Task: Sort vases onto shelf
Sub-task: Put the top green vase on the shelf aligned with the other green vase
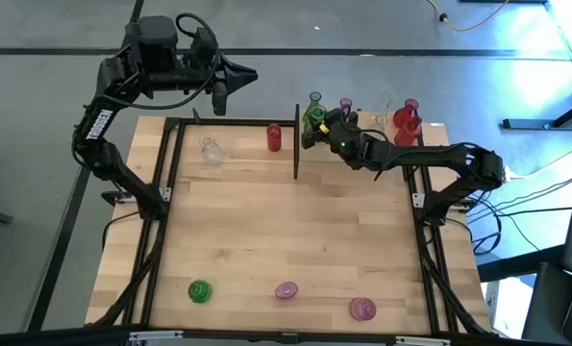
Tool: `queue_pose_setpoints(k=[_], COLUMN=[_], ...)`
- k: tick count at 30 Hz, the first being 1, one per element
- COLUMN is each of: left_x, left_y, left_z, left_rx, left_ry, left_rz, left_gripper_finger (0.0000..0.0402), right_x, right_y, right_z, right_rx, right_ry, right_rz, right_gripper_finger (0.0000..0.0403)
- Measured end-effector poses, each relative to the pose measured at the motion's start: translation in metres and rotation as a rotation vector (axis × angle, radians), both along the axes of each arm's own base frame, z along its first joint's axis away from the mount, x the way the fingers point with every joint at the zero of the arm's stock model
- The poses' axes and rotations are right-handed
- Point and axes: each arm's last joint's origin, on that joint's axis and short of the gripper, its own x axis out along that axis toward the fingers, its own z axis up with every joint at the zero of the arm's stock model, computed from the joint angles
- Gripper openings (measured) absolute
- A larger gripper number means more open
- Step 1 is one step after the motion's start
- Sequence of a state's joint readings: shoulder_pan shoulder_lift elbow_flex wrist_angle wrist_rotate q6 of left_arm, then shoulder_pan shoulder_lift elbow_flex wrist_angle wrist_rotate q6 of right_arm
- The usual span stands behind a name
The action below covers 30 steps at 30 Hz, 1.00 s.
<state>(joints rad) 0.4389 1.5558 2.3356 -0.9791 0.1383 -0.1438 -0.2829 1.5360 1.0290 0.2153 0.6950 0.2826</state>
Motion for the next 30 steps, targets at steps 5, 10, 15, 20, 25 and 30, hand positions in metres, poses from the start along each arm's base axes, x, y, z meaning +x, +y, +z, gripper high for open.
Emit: queue_pose_setpoints(k=[5, 10, 15, 20, 25, 30], left_x=[-0.0001, -0.0001, -0.0001, -0.0001, -0.0001, -0.0001], left_y=[0.0002, 0.0002, 0.0002, 0.0002, 0.0002, 0.0002], left_z=[0.0000, 0.0000, 0.0000, 0.0000, 0.0000, 0.0000], left_rx=[0.001, 0.000, 0.000, -0.001, -0.002, -0.002], left_ry=[0.000, 0.000, 0.000, 0.000, 0.000, -0.001], left_rz=[0.006, 0.007, 0.007, 0.007, 0.007, 0.007], left_gripper_finger=[0.0046, 0.0046, 0.0046, 0.0046, 0.0046, 0.0046], right_x=[0.0002, 0.0018, 0.0020, 0.0017, 0.0020, 0.0014], right_y=[0.0003, 0.0049, 0.0053, 0.0049, 0.0051, 0.0047], right_z=[0.0000, 0.0000, -0.0003, -0.0002, -0.0003, -0.0002], right_rx=[0.001, 0.002, 0.006, 0.004, 0.008, 0.002], right_ry=[0.001, -0.001, -0.002, -0.002, -0.003, -0.001], right_rz=[0.007, 0.020, 0.029, 0.017, 0.031, 0.008], right_gripper_finger=[0.0125, 0.0125, 0.0125, 0.0125, 0.0125, 0.0152])
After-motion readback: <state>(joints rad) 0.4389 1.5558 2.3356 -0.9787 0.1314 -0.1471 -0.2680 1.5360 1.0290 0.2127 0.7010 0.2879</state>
